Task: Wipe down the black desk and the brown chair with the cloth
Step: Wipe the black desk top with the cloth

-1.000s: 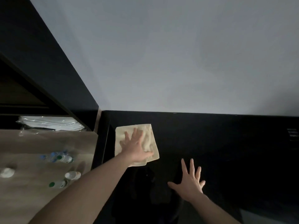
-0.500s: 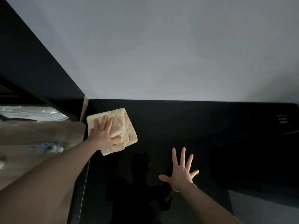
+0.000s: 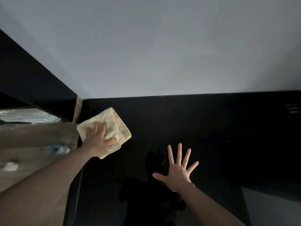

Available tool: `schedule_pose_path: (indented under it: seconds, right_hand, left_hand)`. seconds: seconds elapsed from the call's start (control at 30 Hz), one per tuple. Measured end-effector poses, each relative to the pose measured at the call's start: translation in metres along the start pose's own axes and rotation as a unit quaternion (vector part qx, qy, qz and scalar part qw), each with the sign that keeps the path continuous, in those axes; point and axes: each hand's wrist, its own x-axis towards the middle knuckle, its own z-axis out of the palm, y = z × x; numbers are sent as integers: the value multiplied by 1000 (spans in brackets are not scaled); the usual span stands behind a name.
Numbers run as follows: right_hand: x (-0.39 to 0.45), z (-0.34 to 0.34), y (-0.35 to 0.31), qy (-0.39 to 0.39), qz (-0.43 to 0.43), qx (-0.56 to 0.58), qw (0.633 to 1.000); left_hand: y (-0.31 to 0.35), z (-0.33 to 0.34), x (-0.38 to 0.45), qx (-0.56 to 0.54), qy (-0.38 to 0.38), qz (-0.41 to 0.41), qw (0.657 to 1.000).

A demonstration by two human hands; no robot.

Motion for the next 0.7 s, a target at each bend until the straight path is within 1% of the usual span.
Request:
schedule_pose_path:
  seconds: [0.03,0.07,0.17,0.2,0.23,0.3,0.4,0.43,0.5,0.6,0.63,0.7]
  right_hand:
    - [0,1,2,2,-9,4,1000]
    - [0,1,5,4,-21,8,1000]
    - [-3,-2,19,21,-74,12,997]
    - [-5,-4,27,29,-90,15,995]
    - [-8,-7,37,37,-105,21,994]
    - [-16,-12,62,56,-124,32,990]
    - [-31,-23,108,88,-112,26,990]
    - [-35,-27,124,95,-106,25,989]
    - [-42,-37,155,110,-97,29,989]
    - [-46,-49,193,128,-61,56,988]
    - [-47,-52,201,129,-45,67,988]
    - [-49,-56,209,127,-28,86,988]
  left_hand:
    - [13,-7,-9,57,-9,25,998]
    - [27,-14,-17,76,-16,33,996]
    - [69,-24,-30,118,-25,27,992]
    - [83,-26,-32,116,-23,28,993]
    - [99,-27,-31,119,-19,44,992]
    - [135,-31,-31,72,-22,62,995]
    - [197,-39,-32,-89,6,48,995]
    - [219,-42,-33,-120,14,47,992]
    - [269,-51,-36,-134,14,78,988]
    - [331,-67,-46,-101,-24,126,987]
    - [342,-70,-47,-94,-44,137,985]
    - [345,-76,-52,-141,-75,144,977]
